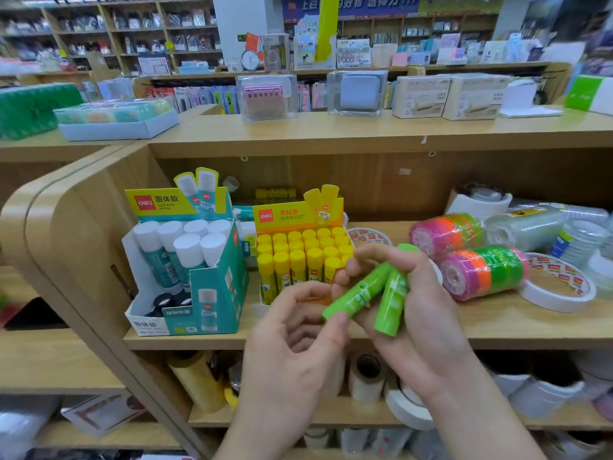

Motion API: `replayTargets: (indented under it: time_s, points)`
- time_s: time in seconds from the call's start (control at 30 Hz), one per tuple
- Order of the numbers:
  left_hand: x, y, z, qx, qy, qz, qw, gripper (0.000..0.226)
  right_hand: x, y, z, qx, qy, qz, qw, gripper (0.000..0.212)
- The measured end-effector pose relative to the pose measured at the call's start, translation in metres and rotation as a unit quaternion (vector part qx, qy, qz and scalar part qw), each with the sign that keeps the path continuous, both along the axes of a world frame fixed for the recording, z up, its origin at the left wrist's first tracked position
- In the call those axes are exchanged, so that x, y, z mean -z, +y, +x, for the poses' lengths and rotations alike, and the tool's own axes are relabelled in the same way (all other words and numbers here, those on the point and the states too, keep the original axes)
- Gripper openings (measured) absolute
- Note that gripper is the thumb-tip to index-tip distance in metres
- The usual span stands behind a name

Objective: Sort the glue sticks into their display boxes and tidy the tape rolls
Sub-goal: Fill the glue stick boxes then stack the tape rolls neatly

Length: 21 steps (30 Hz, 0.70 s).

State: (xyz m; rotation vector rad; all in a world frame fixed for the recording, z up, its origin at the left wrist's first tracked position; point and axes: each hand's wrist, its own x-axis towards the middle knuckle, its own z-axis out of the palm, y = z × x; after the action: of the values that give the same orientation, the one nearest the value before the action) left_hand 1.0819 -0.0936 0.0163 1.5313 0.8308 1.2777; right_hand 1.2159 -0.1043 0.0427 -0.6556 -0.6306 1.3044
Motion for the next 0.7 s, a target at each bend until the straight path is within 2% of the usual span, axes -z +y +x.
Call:
replayTargets:
  time_s: [0.03, 0.1, 0.13, 0.27, 0.33, 0.43, 0.6, 0.67, 0.7]
  points:
    - [-0.002, 0.001, -0.003, -0.022, -0.014, 0.005, 1.0, 0.018, 0.002, -0.001, 0.003, 0.014, -0.105, -0.002, 0.994, 0.017]
    - [-0.007, 0.005, -0.01, -0.058, -0.039, 0.015, 0.997, 0.01, 0.003, -0.004, 0.006, 0.035, -0.287, -0.001, 0.957, 0.015]
    - [-0.01, 0.007, -0.013, -0.068, -0.045, 0.019, 0.996, 0.014, 0.003, -0.005, 0.006, 0.029, -0.326, -0.003, 0.945, 0.013]
    - [-0.018, 0.014, -0.017, -0.051, -0.086, -0.002, 0.995, 0.029, 0.006, -0.007, 0.005, -0.025, -0.376, 0.011, 0.926, 0.015]
    - [-0.018, 0.015, -0.018, -0.037, -0.091, -0.013, 0.995, 0.035, 0.009, -0.007, 0.003, -0.049, -0.365, 0.015, 0.929, 0.021]
    - [-0.021, 0.018, -0.023, -0.063, -0.082, 0.021, 0.994, 0.041, 0.011, -0.004, 0.002, -0.011, -0.367, 0.0, 0.93, 0.021]
    - [-0.026, 0.028, -0.031, -0.106, -0.04, 0.072, 0.991, 0.03, 0.003, 0.002, 0.016, 0.016, -0.161, 0.011, 0.987, 0.023]
    - [-0.024, 0.029, -0.031, -0.112, -0.02, 0.087, 0.99, 0.028, 0.002, 0.002, 0.018, 0.026, -0.121, 0.012, 0.992, 0.02]
    - [-0.024, 0.029, -0.031, -0.115, -0.018, 0.09, 0.989, 0.028, 0.003, 0.002, 0.018, 0.033, -0.129, 0.009, 0.991, 0.023]
